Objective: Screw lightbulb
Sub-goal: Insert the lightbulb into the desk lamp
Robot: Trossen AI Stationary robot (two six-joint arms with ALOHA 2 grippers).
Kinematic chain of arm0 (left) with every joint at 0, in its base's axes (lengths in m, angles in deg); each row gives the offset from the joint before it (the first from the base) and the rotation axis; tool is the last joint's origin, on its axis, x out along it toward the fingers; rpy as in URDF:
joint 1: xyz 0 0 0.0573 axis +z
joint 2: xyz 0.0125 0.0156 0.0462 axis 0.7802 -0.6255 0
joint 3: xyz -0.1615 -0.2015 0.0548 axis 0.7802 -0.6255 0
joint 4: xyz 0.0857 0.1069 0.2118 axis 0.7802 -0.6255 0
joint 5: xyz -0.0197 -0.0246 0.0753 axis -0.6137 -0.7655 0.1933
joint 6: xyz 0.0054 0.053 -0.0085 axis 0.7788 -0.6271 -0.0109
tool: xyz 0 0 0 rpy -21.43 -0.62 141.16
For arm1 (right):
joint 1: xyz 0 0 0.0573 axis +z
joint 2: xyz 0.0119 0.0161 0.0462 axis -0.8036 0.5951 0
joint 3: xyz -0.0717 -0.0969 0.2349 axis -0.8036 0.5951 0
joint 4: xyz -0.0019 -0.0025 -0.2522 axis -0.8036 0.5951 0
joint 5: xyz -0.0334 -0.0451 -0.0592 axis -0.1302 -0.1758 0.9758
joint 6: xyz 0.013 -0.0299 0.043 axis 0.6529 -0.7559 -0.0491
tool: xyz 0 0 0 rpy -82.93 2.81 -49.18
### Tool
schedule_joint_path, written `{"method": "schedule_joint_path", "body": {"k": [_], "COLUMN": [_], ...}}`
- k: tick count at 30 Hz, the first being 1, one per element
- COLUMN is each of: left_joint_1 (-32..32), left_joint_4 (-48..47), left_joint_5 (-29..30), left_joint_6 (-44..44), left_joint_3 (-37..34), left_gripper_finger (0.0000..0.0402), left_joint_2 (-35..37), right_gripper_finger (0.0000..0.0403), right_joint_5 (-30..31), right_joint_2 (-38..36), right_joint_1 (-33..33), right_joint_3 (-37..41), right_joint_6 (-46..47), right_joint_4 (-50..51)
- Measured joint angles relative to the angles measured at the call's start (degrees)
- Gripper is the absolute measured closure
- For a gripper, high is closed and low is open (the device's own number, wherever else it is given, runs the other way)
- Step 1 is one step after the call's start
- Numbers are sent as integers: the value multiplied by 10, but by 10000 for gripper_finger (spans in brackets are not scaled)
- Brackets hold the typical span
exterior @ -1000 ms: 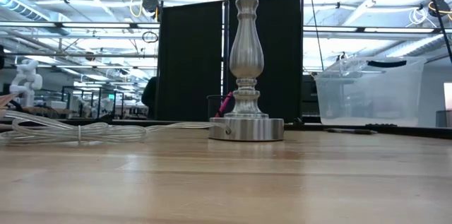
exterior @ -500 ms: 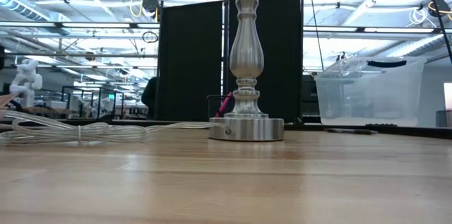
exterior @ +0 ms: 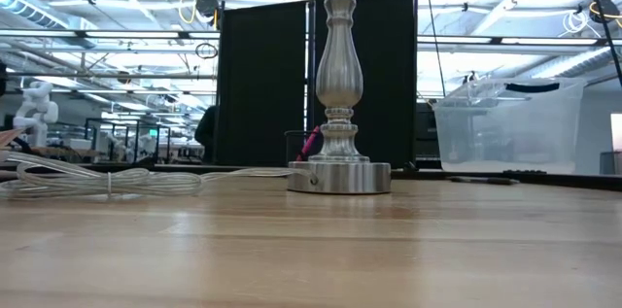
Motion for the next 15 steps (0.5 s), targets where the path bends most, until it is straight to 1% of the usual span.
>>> {"method": "schedule_joint_path", "body": {"k": [5, 15], "left_joint_1": [1, -5], "left_joint_4": [33, 26], "left_joint_5": [2, -6], "left_joint_6": [4, 14], "left_joint_3": [-19, -19], "left_gripper_finger": [297, 297], "left_joint_2": [0, 0], "right_gripper_finger": [403, 403], "right_joint_5": [-8, -13], "right_joint_2": [0, 0], "right_joint_1": [-2, -5], "right_joint_3": [0, 0], "right_joint_6": [-14, -35], "right_joint_4": [-11, -24]}}
